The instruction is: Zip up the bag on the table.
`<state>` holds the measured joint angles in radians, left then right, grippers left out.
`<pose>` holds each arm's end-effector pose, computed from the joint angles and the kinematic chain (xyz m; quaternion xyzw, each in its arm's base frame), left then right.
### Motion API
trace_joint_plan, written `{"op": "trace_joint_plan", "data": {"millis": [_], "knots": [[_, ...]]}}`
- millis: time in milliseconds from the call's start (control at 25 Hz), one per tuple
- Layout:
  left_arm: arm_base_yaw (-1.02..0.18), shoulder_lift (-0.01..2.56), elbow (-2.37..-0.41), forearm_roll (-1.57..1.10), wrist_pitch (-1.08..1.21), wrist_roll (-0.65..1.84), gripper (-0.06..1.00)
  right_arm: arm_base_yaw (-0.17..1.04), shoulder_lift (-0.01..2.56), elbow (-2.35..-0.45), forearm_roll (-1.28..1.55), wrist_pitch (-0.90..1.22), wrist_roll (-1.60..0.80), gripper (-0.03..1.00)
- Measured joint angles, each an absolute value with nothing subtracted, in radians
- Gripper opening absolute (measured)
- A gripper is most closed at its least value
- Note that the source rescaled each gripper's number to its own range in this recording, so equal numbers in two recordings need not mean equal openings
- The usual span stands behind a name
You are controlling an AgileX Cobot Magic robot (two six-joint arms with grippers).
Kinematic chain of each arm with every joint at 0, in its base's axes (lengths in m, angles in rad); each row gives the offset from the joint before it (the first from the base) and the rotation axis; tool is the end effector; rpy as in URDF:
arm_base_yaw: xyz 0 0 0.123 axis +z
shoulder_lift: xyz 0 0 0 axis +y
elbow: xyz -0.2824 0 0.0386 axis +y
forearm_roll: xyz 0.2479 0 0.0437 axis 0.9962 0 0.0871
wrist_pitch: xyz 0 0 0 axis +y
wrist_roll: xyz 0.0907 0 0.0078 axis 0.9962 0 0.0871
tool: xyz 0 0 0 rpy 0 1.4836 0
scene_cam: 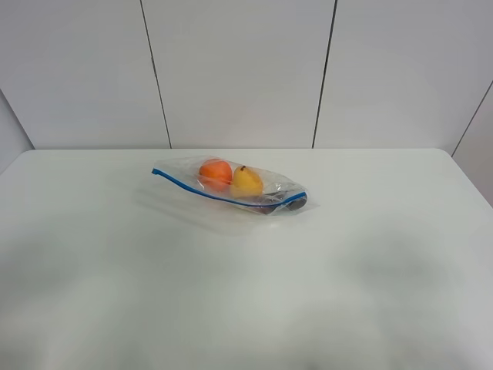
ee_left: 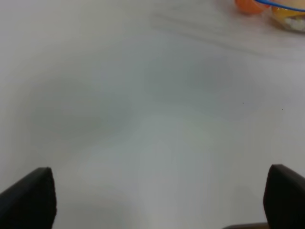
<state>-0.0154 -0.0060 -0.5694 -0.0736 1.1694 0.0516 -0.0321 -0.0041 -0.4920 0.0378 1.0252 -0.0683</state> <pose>-0.0191 -0.0059 0.2873 0.0336 0.8606 -0.0273 0.5075 -0.0030 0.0030 0.2779 -0.0156 0.8446 -0.0080 0.5351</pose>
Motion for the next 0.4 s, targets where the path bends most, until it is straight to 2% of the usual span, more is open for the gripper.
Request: {"op": "trace_joint_plan", "data": {"millis": [400], "knots": [[-0.015, -0.006, -0.569, -0.074, 1.169, 0.052, 1.00, -0.032, -0.006, -0.491, 0.028, 1.025, -0.061, 1.00]]}}
